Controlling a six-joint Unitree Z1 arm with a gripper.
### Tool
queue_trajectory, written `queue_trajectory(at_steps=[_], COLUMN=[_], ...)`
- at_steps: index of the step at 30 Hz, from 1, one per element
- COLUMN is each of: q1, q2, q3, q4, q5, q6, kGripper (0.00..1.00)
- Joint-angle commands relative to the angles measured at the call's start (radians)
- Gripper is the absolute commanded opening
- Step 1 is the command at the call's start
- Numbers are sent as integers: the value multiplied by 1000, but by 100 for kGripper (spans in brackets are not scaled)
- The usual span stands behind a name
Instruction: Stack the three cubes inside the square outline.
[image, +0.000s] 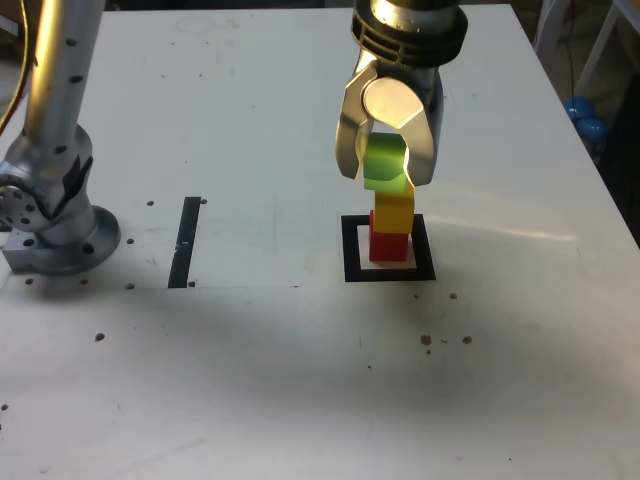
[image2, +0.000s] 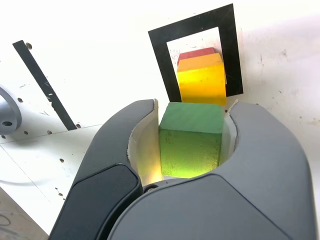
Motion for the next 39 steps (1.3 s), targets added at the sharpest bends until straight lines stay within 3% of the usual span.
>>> queue_trajectory(at_steps=[1, 10, 12, 16, 18, 31, 39], q1=[10, 33, 35, 36, 36, 37, 38], q2=[12, 38, 40, 42, 43, 32, -56], q3=[-7, -14, -14, -13, -12, 7, 54], q4=[7, -1, -4, -9, -11, -12, -5], q5=[-2, -2, -1, -1, -2, 5, 29], q6=[5, 20, 27, 40, 43, 43, 32], kGripper=[35, 36, 48, 86, 99, 100, 100])
